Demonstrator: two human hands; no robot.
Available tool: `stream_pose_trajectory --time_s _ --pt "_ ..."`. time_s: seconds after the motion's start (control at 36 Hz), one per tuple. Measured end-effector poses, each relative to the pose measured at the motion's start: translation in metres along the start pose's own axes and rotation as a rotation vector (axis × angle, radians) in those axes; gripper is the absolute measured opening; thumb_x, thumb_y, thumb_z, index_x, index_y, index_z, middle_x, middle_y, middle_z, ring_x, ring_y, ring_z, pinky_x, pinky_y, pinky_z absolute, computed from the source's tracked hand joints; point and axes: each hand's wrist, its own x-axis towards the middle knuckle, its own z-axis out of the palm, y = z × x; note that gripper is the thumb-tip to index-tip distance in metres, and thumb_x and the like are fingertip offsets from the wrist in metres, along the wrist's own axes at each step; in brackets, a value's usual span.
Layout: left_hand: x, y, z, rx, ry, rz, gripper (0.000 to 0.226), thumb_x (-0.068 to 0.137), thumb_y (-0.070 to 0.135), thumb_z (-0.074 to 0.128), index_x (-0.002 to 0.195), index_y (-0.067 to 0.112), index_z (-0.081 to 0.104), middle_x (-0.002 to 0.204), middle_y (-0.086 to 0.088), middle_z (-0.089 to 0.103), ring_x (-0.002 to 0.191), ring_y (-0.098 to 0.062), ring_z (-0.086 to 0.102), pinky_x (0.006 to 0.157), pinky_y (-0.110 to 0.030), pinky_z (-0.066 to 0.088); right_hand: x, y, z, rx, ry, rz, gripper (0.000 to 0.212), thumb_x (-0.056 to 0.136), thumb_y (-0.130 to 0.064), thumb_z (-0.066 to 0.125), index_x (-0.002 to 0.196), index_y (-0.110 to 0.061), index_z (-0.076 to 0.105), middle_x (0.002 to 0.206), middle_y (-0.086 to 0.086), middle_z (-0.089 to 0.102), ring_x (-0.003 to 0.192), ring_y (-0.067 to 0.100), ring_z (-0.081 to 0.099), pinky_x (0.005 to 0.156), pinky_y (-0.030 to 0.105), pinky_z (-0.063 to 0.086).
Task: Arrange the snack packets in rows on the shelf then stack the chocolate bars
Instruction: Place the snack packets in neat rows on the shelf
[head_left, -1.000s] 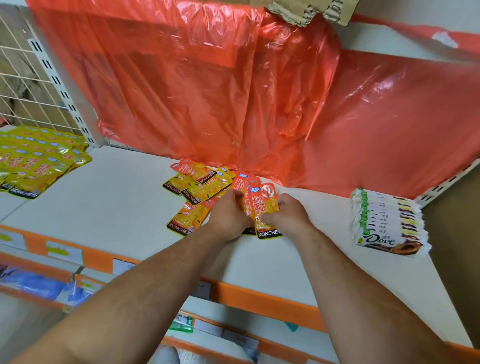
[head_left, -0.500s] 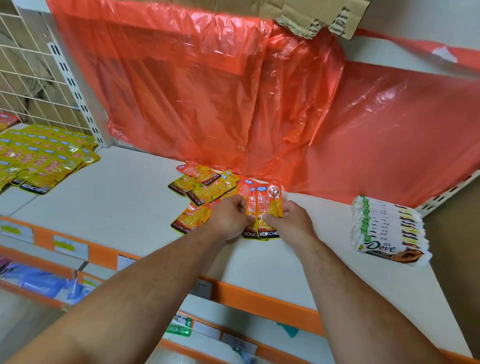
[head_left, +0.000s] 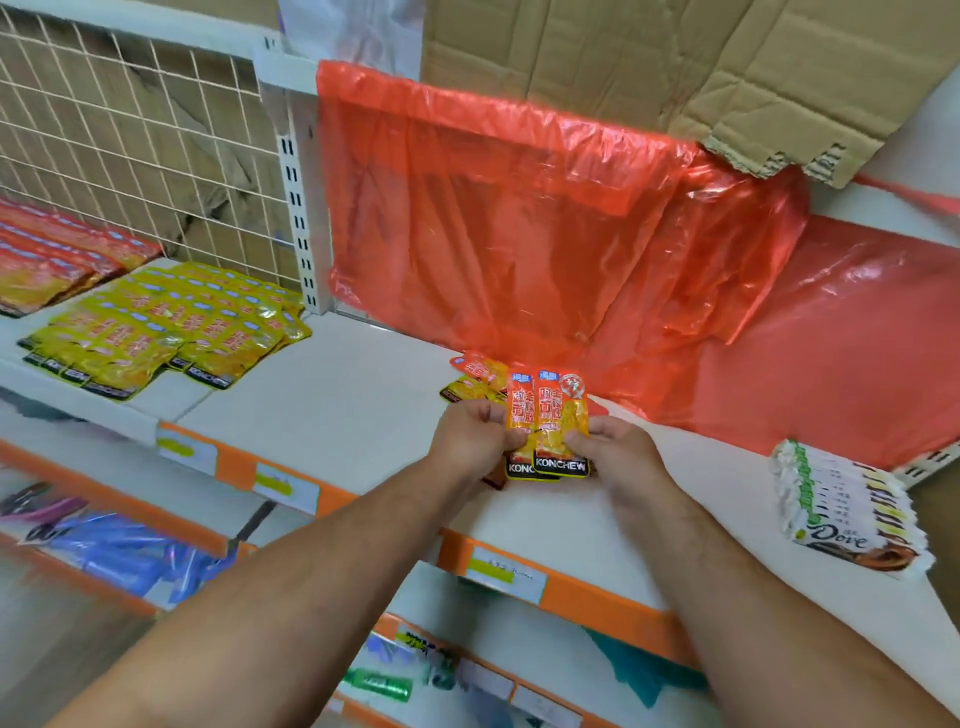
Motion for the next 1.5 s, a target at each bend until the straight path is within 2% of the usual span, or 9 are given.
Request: stream_pose_trajectory --time_s 0.08,0.19,0.36,0.5,0.64,0.75,0.94,1.19,1.5 --pt "-0.014 0.002 -0.041 -0.059 0.022 -0.047 0.021 0.068 0.000 0.078 0.081 -0.009 0.064 0.081 -0.027 0.070 0.073 -0.042 0.070 0.073 -0.059 0.058 -0.014 -0.011 0.040 -0.009 -0.034 0.006 0.007 0.089 -0.003 0.069 0.084 -0.008 0.070 0.091 0.019 0.073 0.085 0.035 0.068 0.088 0.056 0.054" --pt "-0.026 0.002 -0.105 -0.006 0.073 -0.054 0.011 0.076 0.005 0.079 0.082 0.002 0.070 0.072 -0.014 0.070 0.065 -0.026 0.063 0.067 -0.038 0.053 -0.029 -0.020 0.097 -0.024 -0.071 0.001 0.017 0.088 -0.005 0.071 0.072 -0.011 0.071 0.080 0.012 0.070 0.080 0.028 0.062 0.077 0.042 0.048" --pt "-0.048 0.001 -0.202 -0.010 0.135 -0.050 0.013 0.080 0.001 0.075 0.093 -0.002 0.071 0.076 -0.014 0.071 0.059 -0.022 0.063 0.058 -0.031 0.052 -0.049 -0.040 0.186 -0.043 -0.171 -0.017 0.007 0.087 -0.001 0.069 0.093 0.001 0.072 0.097 0.024 0.073 0.082 0.030 0.067 0.087 0.052 0.054" --pt "-0.060 -0.002 -0.274 -0.035 0.196 -0.050 0.007 0.083 -0.002 0.071 0.083 0.005 0.070 0.073 -0.012 0.071 0.059 -0.025 0.065 0.060 -0.039 0.058 -0.066 -0.056 0.256 0.030 -0.239 0.041 0.008 0.091 0.002 0.065 0.098 0.001 0.066 0.092 0.023 0.073 0.077 0.032 0.072 0.065 0.044 0.061" --pt "-0.068 -0.005 -0.337 -0.075 0.260 -0.045 0.012 0.087 -0.008 0.064 0.084 0.004 0.067 0.074 -0.011 0.068 0.054 -0.014 0.064 0.048 -0.025 0.052 -0.073 -0.069 0.318 -0.019 -0.306 0.017 0.005 0.090 0.002 0.065 0.090 -0.003 0.065 0.082 0.016 0.072 0.067 0.026 0.069 0.081 0.050 0.060" --pt "-0.068 -0.009 -0.379 -0.120 0.334 -0.042 0.020 0.089 -0.008 0.062 0.078 0.009 0.065 0.071 -0.009 0.067 0.047 -0.007 0.062 0.046 -0.020 0.050 -0.074 -0.079 0.362 -0.045 -0.368 0.005 0.003 0.091 0.002 0.064 0.092 0.000 0.064 0.082 0.017 0.071 0.061 0.024 0.069 0.058 0.037 0.060" --pt "-0.053 -0.018 -0.448 -0.179 0.486 -0.068 0.015 0.089 -0.005 0.061 0.102 -0.002 0.069 0.074 -0.010 0.066 0.051 -0.014 0.059 0.045 -0.021 0.045 -0.055 -0.092 0.444 -0.095 -0.498 -0.017 0.016 0.090 0.003 0.065 0.078 -0.006 0.060 0.070 0.014 0.062 0.057 0.023 0.062 0.060 0.037 0.057" --pt "-0.015 0.001 -0.552 -0.120 0.666 -0.073 0.011 0.086 -0.004 0.067 0.080 0.006 0.068 0.077 -0.013 0.067 0.055 -0.018 0.058 0.046 -0.022 0.043 -0.002 -0.128 0.558 -0.186 -0.598 -0.120 0.024 0.088 -0.008 0.070 0.071 -0.014 0.053 0.063 0.009 0.049 0.045 0.013 0.038 0.042 0.024 0.026" --pt "0.048 0.028 -0.642 -0.072 0.758 -0.072 0.012 0.085 0.002 0.072 0.077 0.008 0.066 0.068 -0.007 0.065 0.056 -0.019 0.056 0.055 -0.029 0.044 0.056 -0.171 0.652 -0.202 -0.630 -0.166 0.019 0.080 -0.017 0.079 0.079 -0.020 0.060 0.082 0.002 0.065 0.062 0.013 0.051 0.047 0.024 0.032"
